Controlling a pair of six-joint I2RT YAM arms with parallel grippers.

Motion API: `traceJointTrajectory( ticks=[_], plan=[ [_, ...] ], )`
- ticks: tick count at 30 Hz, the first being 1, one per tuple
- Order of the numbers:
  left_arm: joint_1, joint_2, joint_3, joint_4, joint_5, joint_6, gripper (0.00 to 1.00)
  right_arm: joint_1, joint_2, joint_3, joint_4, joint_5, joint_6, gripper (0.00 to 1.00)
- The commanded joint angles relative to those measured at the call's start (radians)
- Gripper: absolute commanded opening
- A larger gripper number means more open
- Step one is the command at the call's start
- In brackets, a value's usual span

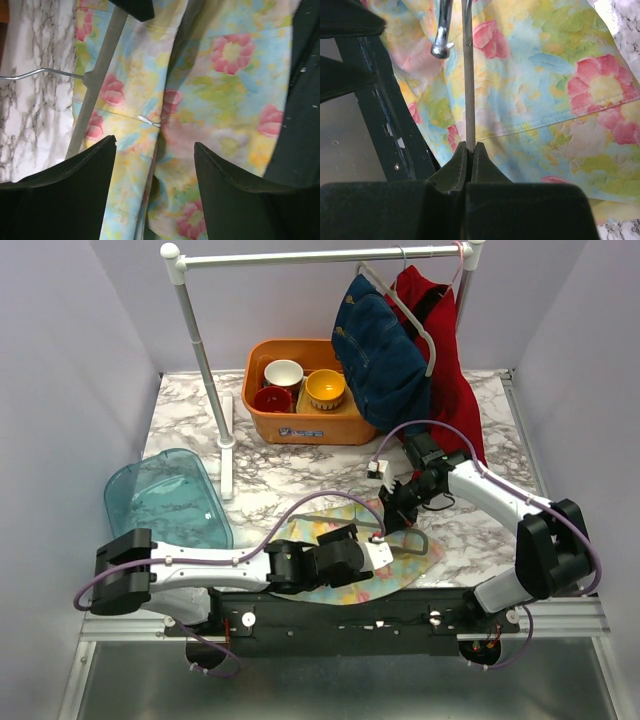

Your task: Place the skirt on the hanger

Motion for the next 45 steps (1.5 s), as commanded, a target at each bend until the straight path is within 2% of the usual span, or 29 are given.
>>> traceJointTrajectory(
  ticks=[1, 6, 9, 13, 15, 20, 23, 24, 26, 27, 30, 38, 45],
  plan=[
    [-0.008, 0.109, -0.023, 0.165, -0.175, 0.055, 0.72, -0.004, 0.022, 0.025, -0.048, -0.004, -0.016, 0.0],
    [-0.008, 0.237, -0.014, 0.221, -0.255, 0.015, 0.61, -0.004, 0.034, 0.028, -0.053, -0.012, -0.019, 0.01],
    [-0.009, 0.275, -0.02, 0.279, -0.263, 0.018, 0.61, -0.004, 0.039, 0.029, -0.056, -0.013, -0.021, 0.01],
    [-0.009, 0.324, -0.011, 0.317, -0.358, 0.038, 0.6, -0.005, 0.042, 0.031, -0.056, -0.013, -0.021, 0.01],
    [-0.008, 0.349, -0.003, 0.322, -0.39, 0.041, 0.49, -0.005, 0.045, 0.032, -0.056, -0.016, -0.022, 0.01],
    [-0.008, 0.398, 0.004, 0.316, -0.398, 0.04, 0.48, -0.004, 0.048, 0.034, -0.061, -0.018, -0.024, 0.01],
    [-0.009, 0.4, 0.0, 0.313, -0.391, 0.035, 0.36, -0.004, 0.05, 0.035, -0.059, -0.016, -0.022, 0.0],
    [-0.009, 0.389, 0.004, 0.308, -0.39, 0.037, 0.28, -0.004, 0.048, 0.034, -0.059, -0.015, -0.022, 0.01],
    [-0.008, 0.372, 0.009, 0.278, -0.369, 0.036, 0.21, -0.004, 0.05, 0.034, -0.058, -0.013, -0.021, 0.01],
    [-0.009, 0.351, 0.012, 0.268, -0.361, 0.04, 0.12, -0.004, 0.051, 0.034, -0.059, -0.012, -0.021, 0.01],
    [-0.008, 0.293, 0.012, 0.233, -0.335, 0.04, 0.0, -0.004, 0.051, 0.034, -0.058, -0.012, -0.021, 0.01],
    [-0.008, 0.115, 0.012, 0.146, -0.224, 0.037, 0.0, -0.005, 0.045, 0.034, -0.059, -0.015, -0.024, 0.01],
    [-0.009, -0.108, 0.026, 0.1, -0.108, 0.024, 0.0, -0.01, -0.003, 0.032, -0.056, -0.029, -0.03, 0.01]
  ],
)
